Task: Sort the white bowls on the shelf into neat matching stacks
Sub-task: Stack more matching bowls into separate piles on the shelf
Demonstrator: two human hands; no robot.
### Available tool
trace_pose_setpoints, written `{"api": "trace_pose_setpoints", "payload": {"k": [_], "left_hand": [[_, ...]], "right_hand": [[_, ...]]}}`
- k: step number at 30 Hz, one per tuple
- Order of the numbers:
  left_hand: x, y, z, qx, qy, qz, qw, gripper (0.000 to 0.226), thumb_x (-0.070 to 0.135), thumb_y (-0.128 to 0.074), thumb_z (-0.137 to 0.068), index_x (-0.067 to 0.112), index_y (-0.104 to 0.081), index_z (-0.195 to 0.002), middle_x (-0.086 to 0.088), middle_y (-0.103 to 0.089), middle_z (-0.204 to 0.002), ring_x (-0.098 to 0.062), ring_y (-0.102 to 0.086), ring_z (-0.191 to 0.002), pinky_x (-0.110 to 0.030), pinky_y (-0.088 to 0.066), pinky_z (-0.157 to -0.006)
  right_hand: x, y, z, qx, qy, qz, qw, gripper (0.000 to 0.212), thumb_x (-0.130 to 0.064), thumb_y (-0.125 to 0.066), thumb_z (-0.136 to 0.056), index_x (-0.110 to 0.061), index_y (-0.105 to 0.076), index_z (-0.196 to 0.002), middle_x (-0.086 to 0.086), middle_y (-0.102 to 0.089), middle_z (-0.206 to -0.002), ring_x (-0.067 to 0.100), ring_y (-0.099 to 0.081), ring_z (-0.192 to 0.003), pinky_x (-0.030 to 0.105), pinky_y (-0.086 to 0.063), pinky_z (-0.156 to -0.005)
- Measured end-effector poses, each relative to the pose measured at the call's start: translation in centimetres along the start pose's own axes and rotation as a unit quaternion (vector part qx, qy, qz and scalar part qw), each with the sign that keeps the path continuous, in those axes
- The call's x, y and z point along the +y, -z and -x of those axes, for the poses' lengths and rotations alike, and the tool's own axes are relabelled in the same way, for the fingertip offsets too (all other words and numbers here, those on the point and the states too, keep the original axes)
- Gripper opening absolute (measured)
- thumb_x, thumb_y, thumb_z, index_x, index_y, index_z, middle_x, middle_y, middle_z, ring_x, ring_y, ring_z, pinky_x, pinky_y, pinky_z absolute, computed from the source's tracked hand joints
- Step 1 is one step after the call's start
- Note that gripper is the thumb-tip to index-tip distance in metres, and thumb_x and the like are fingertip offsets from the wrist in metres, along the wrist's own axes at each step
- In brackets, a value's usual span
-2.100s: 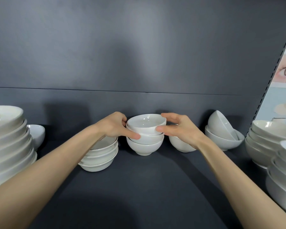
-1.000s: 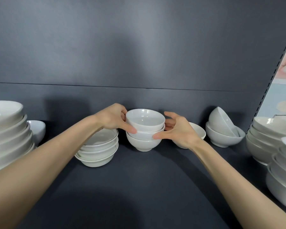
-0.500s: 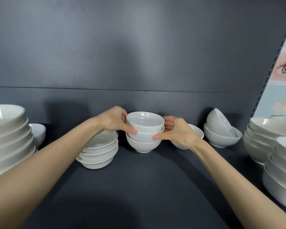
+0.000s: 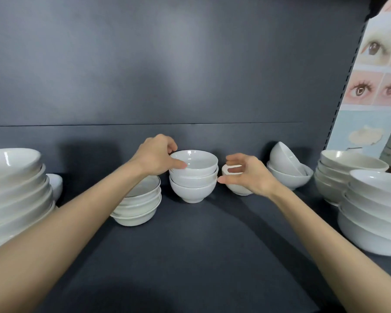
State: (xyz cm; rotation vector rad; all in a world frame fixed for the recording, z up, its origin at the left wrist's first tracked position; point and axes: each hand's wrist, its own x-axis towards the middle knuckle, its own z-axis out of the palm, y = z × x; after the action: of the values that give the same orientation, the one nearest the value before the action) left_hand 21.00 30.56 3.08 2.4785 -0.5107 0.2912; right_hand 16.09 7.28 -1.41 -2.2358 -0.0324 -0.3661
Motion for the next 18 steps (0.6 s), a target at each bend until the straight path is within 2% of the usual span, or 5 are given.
{"api": "trace_pose_setpoints", "payload": {"k": [3, 7, 11, 13, 18], "left_hand": [[1.4, -0.5, 0.8, 0.034, -0.047, 0.027, 0.998, 0.038, 0.032, -0.078, -0.075, 0.015, -0.065, -0.105, -0.002, -0.065, -0.112, -0.022, -0.058, -0.107, -0.037, -0.046, -0.097], [4.1, -2.0, 2.0, 0.023, -0.085, 0.081, 0.993, 0.026, 0.031, -0.075, -0.078, 0.019, -0.066, -0.099, 0.000, -0.068, -0.105, -0.017, -0.061, -0.101, -0.031, -0.047, -0.091], [6.1, -4.5, 2.5, 0.007, -0.105, 0.119, 0.987, 0.026, 0.027, -0.074, -0.081, 0.014, -0.066, -0.103, 0.001, -0.068, -0.104, -0.009, -0.059, -0.091, -0.006, -0.037, -0.068], [6.8, -6.2, 2.6, -0.016, -0.103, 0.147, 0.984, 0.028, 0.025, -0.073, -0.082, 0.012, -0.064, -0.105, -0.002, -0.067, -0.108, -0.010, -0.059, -0.091, -0.009, -0.039, -0.073], [7.7, -10.1, 2.4, -0.065, -0.050, 0.147, 0.986, 0.055, 0.039, -0.064, -0.087, 0.010, -0.048, -0.131, -0.006, -0.055, -0.131, -0.021, -0.055, -0.117, -0.035, -0.045, -0.099]], "right_hand": [[0.8, 1.5, 1.4, 0.034, -0.015, 0.014, 0.999, 0.055, -0.025, -0.084, -0.071, -0.019, -0.059, -0.120, -0.003, -0.062, -0.119, 0.012, -0.062, -0.103, 0.033, -0.050, -0.092], [2.2, 3.1, 3.1, 0.074, -0.041, 0.018, 0.996, 0.049, -0.017, -0.081, -0.074, -0.011, -0.059, -0.118, 0.004, -0.061, -0.118, 0.017, -0.061, -0.099, 0.031, -0.050, -0.084], [3.9, 4.1, 4.6, 0.106, -0.052, 0.031, 0.993, 0.050, -0.012, -0.080, -0.076, -0.004, -0.058, -0.120, 0.010, -0.062, -0.113, 0.016, -0.060, -0.085, 0.011, -0.046, -0.067], [4.8, 4.4, 5.0, 0.106, -0.063, 0.034, 0.992, 0.054, -0.012, -0.080, -0.075, -0.003, -0.056, -0.122, 0.009, -0.061, -0.112, 0.013, -0.059, -0.082, 0.009, -0.044, -0.064], [6.7, 4.8, 4.8, 0.071, -0.107, 0.042, 0.991, 0.076, -0.020, -0.084, -0.072, -0.003, -0.045, -0.135, 0.011, -0.055, -0.127, 0.019, -0.055, -0.104, 0.024, -0.043, -0.086]]}}
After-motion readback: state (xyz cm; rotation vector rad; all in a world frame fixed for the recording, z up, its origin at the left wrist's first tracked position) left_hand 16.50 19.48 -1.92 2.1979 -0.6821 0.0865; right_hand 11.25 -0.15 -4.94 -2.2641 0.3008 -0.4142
